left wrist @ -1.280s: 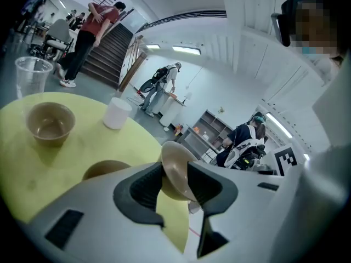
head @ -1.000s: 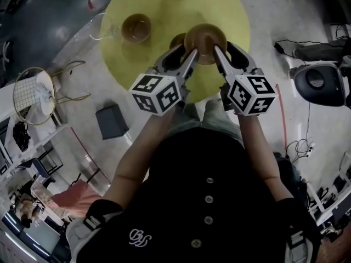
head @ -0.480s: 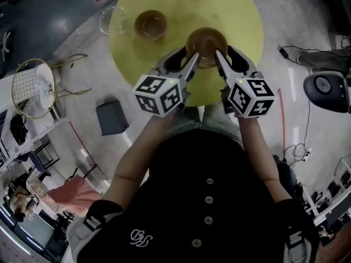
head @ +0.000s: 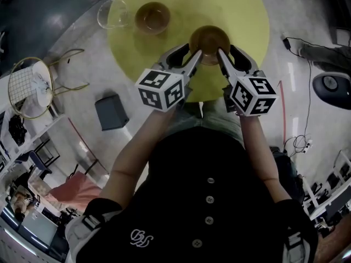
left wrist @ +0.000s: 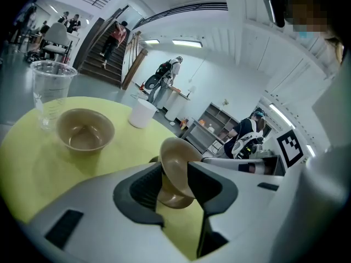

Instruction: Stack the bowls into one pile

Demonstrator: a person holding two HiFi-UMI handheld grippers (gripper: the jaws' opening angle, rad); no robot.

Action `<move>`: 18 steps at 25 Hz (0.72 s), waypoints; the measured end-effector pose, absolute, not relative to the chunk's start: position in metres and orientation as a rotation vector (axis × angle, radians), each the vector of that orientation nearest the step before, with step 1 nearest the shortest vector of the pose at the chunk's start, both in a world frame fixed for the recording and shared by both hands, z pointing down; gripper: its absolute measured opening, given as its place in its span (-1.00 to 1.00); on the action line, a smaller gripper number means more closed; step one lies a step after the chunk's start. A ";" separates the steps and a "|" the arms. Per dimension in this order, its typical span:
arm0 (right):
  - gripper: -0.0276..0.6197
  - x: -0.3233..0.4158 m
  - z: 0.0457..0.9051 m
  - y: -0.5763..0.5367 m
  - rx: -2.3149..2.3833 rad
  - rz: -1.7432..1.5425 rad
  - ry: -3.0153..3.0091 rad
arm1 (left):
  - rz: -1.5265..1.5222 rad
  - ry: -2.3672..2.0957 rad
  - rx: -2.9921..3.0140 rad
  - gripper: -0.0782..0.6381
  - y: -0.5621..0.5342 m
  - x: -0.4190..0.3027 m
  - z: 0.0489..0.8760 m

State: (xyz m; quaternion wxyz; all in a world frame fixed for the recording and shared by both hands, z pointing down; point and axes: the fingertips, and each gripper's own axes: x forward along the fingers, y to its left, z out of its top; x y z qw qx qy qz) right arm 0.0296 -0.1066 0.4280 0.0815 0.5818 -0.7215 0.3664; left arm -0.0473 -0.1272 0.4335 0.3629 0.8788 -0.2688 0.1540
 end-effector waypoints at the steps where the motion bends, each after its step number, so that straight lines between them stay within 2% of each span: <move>1: -0.49 0.030 0.429 -0.106 1.745 1.100 -2.146 | 0.402 -0.685 2.264 -0.41 -0.127 -0.047 0.434; 18: -0.44 0.030 0.463 -0.101 1.782 1.088 -2.001 | 0.485 -0.652 2.265 -0.41 -0.122 -0.043 0.459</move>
